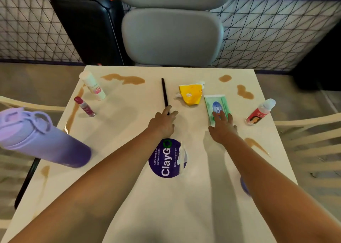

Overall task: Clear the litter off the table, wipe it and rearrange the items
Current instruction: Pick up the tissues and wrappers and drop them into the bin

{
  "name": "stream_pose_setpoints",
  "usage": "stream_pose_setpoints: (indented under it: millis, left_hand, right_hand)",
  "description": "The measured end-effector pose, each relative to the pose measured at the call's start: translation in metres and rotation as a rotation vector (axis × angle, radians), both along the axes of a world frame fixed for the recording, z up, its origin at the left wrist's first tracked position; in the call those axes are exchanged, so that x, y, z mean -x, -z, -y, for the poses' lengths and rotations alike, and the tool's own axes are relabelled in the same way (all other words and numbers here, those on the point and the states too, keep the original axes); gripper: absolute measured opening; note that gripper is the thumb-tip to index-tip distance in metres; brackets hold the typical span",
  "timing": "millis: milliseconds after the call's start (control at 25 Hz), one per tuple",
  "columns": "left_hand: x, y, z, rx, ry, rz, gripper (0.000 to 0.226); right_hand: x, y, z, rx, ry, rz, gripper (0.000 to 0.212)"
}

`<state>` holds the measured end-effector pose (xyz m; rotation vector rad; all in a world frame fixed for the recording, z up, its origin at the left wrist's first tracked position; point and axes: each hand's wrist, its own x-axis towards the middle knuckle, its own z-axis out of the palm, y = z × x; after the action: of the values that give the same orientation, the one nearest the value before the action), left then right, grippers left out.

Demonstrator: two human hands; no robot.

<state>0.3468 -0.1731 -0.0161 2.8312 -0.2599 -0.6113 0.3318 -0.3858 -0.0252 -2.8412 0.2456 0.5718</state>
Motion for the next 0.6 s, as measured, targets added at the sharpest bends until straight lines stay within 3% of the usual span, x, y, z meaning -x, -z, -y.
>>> stream_pose_setpoints:
  millis: [120, 400, 600]
  left_hand:
    - [-0.009, 0.009, 0.001, -0.101, -0.018, -0.031, 0.052]
    - [-0.001, 0.023, -0.004, 0.011, -0.359, 0.130, 0.030]
    - [0.017, 0.028, -0.019, 0.292, -0.650, 0.110, 0.012]
  right_hand:
    - [-0.002, 0.016, 0.001, 0.054, -0.032, 0.015, 0.052]
    - [0.004, 0.035, -0.013, 0.032, 0.144, 0.127, 0.029]
    - [-0.005, 0.025, -0.007, 0.037, 0.304, 0.103, 0.039]
